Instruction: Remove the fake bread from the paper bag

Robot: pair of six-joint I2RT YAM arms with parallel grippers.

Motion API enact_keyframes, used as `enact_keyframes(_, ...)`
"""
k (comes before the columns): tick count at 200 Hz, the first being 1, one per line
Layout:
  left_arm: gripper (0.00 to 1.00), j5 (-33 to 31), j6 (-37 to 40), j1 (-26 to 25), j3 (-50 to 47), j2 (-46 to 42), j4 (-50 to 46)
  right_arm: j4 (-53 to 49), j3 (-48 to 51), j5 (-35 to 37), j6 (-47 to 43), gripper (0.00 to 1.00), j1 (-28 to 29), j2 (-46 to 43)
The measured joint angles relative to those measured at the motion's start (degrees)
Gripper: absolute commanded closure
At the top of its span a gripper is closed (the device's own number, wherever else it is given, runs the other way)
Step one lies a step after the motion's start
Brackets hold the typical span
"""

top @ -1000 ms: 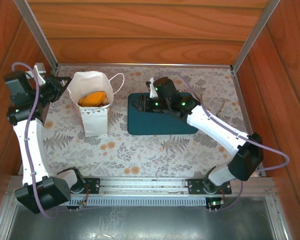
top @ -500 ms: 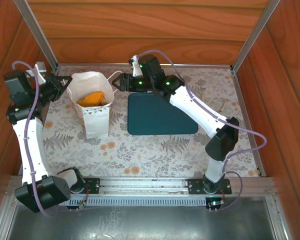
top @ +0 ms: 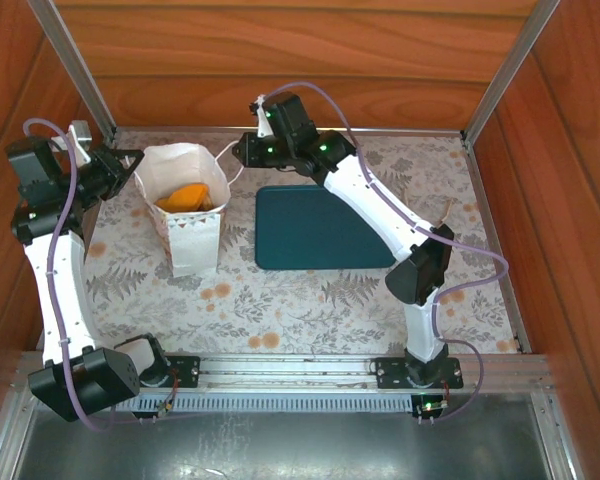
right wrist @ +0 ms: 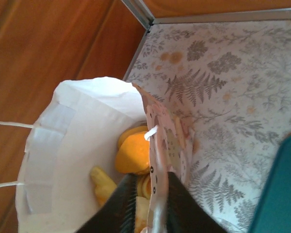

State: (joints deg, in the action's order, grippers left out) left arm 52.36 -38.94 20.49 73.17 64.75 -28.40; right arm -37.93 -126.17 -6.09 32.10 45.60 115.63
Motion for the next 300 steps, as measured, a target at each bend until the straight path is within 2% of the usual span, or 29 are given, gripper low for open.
enact_keyframes(43, 1.0, -0.3, 0.2, 0.0, 1.6, 0.8, -0.3, -1.2, 0.0, 0.4, -0.3, 0.95, -0.8, 0.0)
enact_keyframes(81, 1.0, -0.9, 0.9, 0.2, 6.2, 3.8, -1.8, 1.0, 2.4, -1.7, 1.2, 0.95, -1.1, -0.1)
enact_keyframes(154, 1.0, -10.2, 16.2, 1.6, 26.6, 13.7, -19.8, 11.9, 13.9, -11.4, 9.2, 0.95, -0.8, -0.3)
enact_keyframes(203, 1.0, -11.6, 22.0, 1.5, 26.1, 15.1, -24.6, 19.1, 19.3, -15.1, 12.7, 0.95, 0.6, -0.2)
enact_keyframes(233, 1.0, -11.6, 23.9, -1.0, 24.2, 15.0, -24.6, 21.0, 27.0, -14.7, 13.1, 0.95, 0.9, -1.2)
enact_keyframes(300, 1.0, -12.9, 24.1, -13.5, 25.0, 18.7, -24.4, 21.2, 40.5, -8.8, 12.7, 0.94, 0.7, -11.2)
